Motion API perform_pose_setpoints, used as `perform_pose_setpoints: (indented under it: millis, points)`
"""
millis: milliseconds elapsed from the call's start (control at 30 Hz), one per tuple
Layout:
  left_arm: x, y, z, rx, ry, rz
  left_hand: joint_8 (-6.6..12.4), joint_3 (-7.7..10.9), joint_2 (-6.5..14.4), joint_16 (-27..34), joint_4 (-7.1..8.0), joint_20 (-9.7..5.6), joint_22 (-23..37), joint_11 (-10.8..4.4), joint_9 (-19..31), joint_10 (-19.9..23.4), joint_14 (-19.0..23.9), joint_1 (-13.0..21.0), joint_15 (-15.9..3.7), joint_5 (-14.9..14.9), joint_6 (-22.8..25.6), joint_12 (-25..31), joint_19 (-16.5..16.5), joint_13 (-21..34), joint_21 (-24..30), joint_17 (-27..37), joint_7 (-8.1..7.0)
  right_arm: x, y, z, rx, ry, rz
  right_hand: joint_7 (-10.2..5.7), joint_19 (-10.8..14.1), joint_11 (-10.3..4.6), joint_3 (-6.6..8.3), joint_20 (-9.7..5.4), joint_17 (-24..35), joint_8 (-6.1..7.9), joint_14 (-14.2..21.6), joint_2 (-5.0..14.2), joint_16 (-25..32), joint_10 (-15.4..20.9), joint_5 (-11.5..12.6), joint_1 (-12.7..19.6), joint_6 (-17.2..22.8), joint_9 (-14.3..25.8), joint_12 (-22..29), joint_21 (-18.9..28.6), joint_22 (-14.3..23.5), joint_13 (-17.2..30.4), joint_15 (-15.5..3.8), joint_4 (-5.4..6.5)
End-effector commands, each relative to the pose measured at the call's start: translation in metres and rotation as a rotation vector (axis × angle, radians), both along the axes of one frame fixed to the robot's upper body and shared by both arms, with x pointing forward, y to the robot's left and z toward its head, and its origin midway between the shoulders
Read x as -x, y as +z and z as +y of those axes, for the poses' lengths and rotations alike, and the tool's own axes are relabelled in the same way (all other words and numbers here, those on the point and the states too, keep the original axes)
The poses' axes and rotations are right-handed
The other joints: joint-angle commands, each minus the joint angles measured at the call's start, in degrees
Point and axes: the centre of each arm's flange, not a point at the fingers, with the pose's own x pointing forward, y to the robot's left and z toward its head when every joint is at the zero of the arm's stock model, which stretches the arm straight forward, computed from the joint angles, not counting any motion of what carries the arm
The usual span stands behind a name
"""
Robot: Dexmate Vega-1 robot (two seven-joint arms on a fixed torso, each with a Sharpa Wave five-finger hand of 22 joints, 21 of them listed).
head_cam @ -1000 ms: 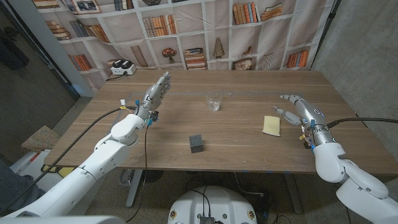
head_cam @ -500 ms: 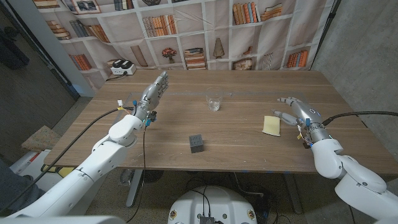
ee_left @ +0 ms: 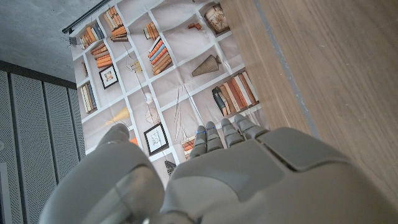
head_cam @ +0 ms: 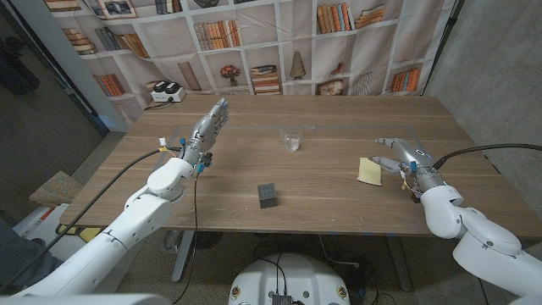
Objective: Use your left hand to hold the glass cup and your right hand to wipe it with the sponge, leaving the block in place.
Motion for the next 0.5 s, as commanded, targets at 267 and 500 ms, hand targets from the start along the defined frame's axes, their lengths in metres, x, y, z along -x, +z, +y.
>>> perform_pose_setpoints:
  millis: [267,500]
  points:
    - [-0.0040,0.0019,0.0003,0.006,-0.002,0.004,-0.01,-0.25,0.1,-0.1,0.21,-0.04,0.3,-0.21,0.2,0.5,0.7,0.0,0.18,-0.1,1.0,0.0,-0.1,0.1,-0.1,0.2,0.11,-0.0086,-0.0031,-0.0003,0.026,-0.042,0.092,0.82,0.3,-0.52,0.34,-0.22,0.1,0.24,0.4,-1.50,0.2,0.2,-0.5,1.8,0.6,0.1,-0.1,0.2,0.1,0.1,-0.22,0.21]
    - [-0.0043,-0.0002,0.0010,0.035,-0.011,0.002,0.00,-0.41,0.2,0.0,0.40,-0.14,0.4,-0.17,0.2,0.8,1.0,-0.2,0.19,-0.3,1.3,0.0,0.0,0.1,0.0,0.2,0.13,-0.0150,-0.0032,0.0036,0.049,-0.045,0.158,0.77,-0.1,-0.71,0.70,-0.01,0.1,0.04,0.0,-1.64,0.0,-0.3,-0.6,2.9,0.1,0.1,-0.3,0.0,0.1,0.1,-0.20,0.22]
